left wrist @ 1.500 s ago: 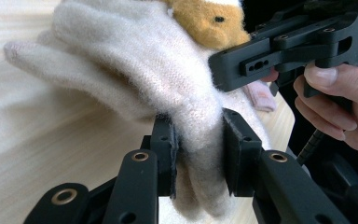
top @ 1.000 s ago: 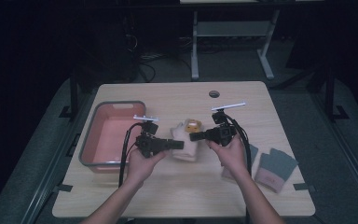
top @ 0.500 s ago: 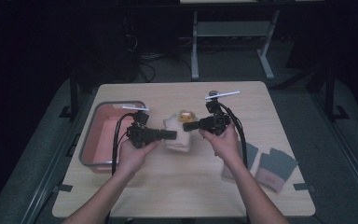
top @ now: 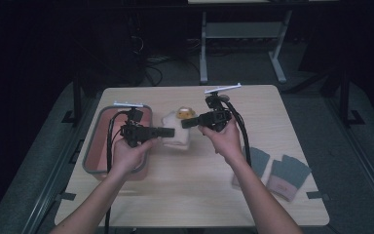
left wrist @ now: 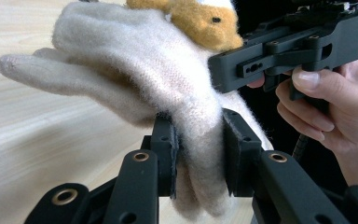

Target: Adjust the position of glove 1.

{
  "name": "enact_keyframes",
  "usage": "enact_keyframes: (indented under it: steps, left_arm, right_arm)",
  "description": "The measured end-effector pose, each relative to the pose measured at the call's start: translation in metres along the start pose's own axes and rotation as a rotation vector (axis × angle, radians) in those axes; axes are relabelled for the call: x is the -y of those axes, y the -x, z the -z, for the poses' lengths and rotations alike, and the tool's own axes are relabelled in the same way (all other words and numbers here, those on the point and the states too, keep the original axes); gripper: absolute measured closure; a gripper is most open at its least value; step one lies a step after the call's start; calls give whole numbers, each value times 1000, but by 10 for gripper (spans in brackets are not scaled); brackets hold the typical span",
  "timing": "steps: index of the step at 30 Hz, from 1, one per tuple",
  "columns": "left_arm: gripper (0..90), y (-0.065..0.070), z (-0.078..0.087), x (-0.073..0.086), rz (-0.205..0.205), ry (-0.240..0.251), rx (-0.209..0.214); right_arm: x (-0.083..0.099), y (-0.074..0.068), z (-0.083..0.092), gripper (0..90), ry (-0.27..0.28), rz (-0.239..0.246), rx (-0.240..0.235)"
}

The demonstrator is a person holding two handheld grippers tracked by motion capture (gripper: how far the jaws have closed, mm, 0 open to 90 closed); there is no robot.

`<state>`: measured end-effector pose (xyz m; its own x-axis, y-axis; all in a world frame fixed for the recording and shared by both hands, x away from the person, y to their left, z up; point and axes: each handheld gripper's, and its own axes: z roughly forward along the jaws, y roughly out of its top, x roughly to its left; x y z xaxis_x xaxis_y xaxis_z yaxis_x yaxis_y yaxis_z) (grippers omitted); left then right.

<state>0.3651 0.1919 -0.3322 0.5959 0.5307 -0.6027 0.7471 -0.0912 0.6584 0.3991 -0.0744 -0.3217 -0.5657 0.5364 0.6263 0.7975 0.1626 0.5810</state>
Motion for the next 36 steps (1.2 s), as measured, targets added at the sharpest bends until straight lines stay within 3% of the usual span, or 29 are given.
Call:
enact_keyframes:
  steps: [8, 20, 31, 36]
  left_arm:
    - [692, 1, 13, -8, -17, 16, -2]
    - [692, -3, 34, -11, -3, 45, 3]
    - [692, -10, 55, -12, -10, 64, -10]
    - [692, -13, 64, -11, 6, 74, -14]
  right_arm:
    - [-10, -8, -2, 843, 13, 0, -21]
    - [-24, -24, -11, 843, 2, 37, -27]
    - [-35, -37, -25, 843, -8, 43, -44]
    - [-40, -42, -33, 842, -16, 46, -54]
